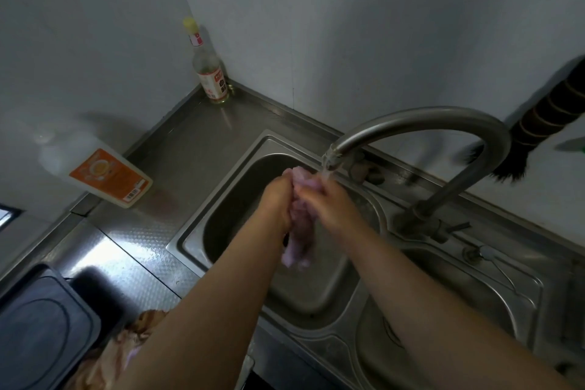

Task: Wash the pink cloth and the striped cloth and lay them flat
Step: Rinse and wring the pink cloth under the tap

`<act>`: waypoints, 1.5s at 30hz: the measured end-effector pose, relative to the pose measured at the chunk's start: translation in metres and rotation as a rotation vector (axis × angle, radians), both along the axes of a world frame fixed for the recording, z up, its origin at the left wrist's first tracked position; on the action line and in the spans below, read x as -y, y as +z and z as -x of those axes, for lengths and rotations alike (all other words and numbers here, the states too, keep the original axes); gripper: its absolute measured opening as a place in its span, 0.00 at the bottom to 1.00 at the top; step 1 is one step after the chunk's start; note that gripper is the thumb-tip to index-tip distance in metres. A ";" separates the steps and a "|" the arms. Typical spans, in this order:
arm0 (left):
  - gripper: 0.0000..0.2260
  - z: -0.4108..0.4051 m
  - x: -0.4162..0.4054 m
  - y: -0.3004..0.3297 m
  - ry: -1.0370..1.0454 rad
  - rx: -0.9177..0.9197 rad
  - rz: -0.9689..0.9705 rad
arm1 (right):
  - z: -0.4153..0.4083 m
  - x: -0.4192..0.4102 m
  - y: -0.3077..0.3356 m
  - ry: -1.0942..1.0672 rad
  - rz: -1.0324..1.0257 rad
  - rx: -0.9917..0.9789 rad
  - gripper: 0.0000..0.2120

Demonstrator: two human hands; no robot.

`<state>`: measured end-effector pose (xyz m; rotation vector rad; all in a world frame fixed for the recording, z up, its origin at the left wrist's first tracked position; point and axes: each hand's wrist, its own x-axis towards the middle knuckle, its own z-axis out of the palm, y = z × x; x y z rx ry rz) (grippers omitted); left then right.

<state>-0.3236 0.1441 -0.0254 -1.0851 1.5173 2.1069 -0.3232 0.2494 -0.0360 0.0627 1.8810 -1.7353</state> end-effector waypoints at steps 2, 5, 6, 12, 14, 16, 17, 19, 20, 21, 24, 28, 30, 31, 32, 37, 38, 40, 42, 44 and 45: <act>0.17 0.003 -0.014 0.003 0.018 -0.024 -0.051 | -0.010 0.008 0.002 -0.029 0.101 -0.069 0.15; 0.13 0.002 -0.034 0.001 -0.020 -0.063 0.000 | 0.006 0.010 0.011 -0.073 0.055 -0.213 0.16; 0.16 0.000 -0.038 0.000 -0.019 -0.050 -0.003 | 0.014 0.012 0.010 -0.117 -0.019 -0.214 0.16; 0.16 -0.009 -0.036 -0.011 -0.245 -0.004 0.095 | 0.056 0.008 -0.006 -0.269 -0.351 -0.083 0.12; 0.15 -0.009 -0.024 -0.007 -0.271 -0.070 0.092 | 0.063 -0.007 -0.010 -0.229 -0.373 -0.014 0.14; 0.09 -0.009 0.000 -0.003 -0.274 -0.122 0.068 | 0.063 -0.022 -0.015 -0.274 -0.245 0.045 0.14; 0.07 -0.010 0.015 -0.004 -0.281 -0.145 0.048 | 0.062 -0.029 -0.015 -0.276 -0.170 0.061 0.13; 0.10 -0.011 0.040 -0.004 -0.342 -0.181 0.070 | 0.055 -0.037 -0.010 -0.129 -0.106 0.072 0.11; 0.12 -0.010 0.046 -0.005 -0.381 -0.202 0.103 | 0.049 -0.040 -0.003 0.027 -0.151 0.042 0.10; 0.13 -0.009 0.047 -0.003 -0.429 -0.247 0.166 | 0.044 -0.040 0.003 0.215 -0.248 -0.010 0.10; 0.09 0.000 0.041 -0.002 -0.565 -0.466 0.479 | 0.029 -0.032 0.015 0.585 -0.494 -0.130 0.13; 0.07 0.009 0.049 0.007 -0.993 -0.377 0.898 | 0.034 -0.045 0.019 0.381 -0.266 -0.047 0.12; 0.11 0.008 0.063 0.012 -1.159 -0.262 0.831 | 0.039 -0.054 0.018 0.268 -0.098 0.050 0.13; 0.13 0.006 0.070 0.013 -1.162 -0.256 0.737 | 0.041 -0.056 0.015 0.225 -0.062 0.064 0.11; 0.16 0.002 0.074 0.013 -1.098 -0.283 0.611 | 0.042 -0.059 0.012 0.180 -0.039 0.055 0.09; 0.24 -0.013 0.072 -0.001 -0.599 -0.296 0.107 | 0.043 -0.071 0.014 0.241 -0.230 -0.167 0.16; 0.20 -0.014 0.069 -0.003 -0.637 -0.296 0.130 | 0.042 -0.072 0.015 0.257 -0.230 -0.188 0.17; 0.06 -0.016 0.064 -0.007 -0.762 -0.297 0.207 | 0.041 -0.072 0.018 0.258 -0.194 -0.203 0.19; 0.10 -0.014 0.063 -0.006 -0.822 -0.264 0.285 | 0.042 -0.073 0.020 0.292 -0.218 -0.193 0.23; 0.06 -0.010 0.066 -0.002 -0.938 -0.271 0.471 | 0.042 -0.076 0.026 0.429 -0.330 -0.152 0.22; 0.03 -0.008 0.067 0.005 -1.017 -0.277 0.575 | 0.042 -0.078 0.026 0.508 -0.410 -0.131 0.18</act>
